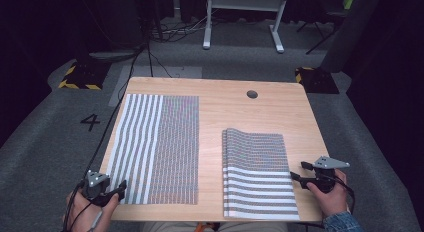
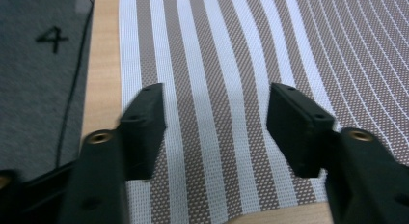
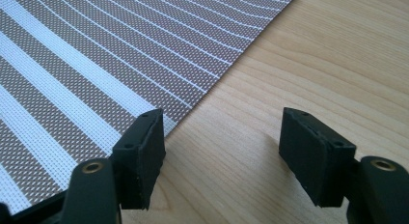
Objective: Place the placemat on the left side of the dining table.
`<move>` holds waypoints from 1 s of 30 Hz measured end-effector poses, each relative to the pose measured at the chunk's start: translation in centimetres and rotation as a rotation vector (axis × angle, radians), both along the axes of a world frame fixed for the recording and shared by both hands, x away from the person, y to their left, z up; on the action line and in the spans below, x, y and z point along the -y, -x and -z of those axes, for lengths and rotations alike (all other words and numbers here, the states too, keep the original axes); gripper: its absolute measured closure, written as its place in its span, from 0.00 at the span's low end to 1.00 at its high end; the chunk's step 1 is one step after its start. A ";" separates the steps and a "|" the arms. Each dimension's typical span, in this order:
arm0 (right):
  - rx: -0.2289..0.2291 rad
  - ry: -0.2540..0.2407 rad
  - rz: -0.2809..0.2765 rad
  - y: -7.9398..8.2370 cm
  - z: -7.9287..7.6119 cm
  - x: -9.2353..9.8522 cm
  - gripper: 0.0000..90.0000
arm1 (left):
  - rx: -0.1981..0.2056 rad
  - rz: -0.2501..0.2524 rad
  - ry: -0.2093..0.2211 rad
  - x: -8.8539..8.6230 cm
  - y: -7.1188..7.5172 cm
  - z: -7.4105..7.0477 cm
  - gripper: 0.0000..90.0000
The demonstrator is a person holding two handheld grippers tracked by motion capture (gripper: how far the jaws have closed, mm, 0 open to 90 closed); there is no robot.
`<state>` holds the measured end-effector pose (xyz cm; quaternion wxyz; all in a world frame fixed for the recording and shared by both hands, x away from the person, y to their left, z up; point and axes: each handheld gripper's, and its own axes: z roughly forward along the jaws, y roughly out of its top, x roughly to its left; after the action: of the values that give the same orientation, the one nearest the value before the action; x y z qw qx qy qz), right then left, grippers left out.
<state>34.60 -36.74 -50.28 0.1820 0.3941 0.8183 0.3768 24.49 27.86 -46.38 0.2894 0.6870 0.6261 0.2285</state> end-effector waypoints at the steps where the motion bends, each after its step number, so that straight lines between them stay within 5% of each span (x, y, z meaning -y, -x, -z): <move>1: 0.000 0.000 0.000 0.0 0.0 0.0 0.37 | 0.010 0.010 -0.013 0.4 -0.1 0.0 0.41; 5: 0.000 0.000 0.000 0.0 0.0 0.0 0.37 | 0.006 0.066 -0.042 2.0 -1.4 1.3 0.37; 9: 0.000 0.000 -0.001 0.0 0.0 0.0 0.37 | -0.062 0.053 -0.020 2.1 -2.3 3.0 0.38; 14: 0.000 0.000 -0.001 0.0 0.0 0.0 0.37 | -0.035 0.018 -0.001 1.8 -2.3 3.1 0.43; 18: 0.000 0.000 -0.001 0.0 0.0 0.0 0.37 | 0.076 0.029 0.002 1.5 -2.5 4.2 0.47; 25: -0.001 0.000 -0.001 0.0 0.0 0.0 0.37 | 0.036 -0.063 -0.011 2.3 -3.1 3.8 0.50; 30: 0.000 0.000 -0.001 0.0 0.0 0.0 0.37 | 0.051 -0.079 -0.008 2.5 -3.1 3.9 0.51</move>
<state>34.59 -36.73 -50.28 0.1816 0.3936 0.8186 0.3768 27.58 25.34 -50.31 0.2934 0.6568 0.6442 0.2599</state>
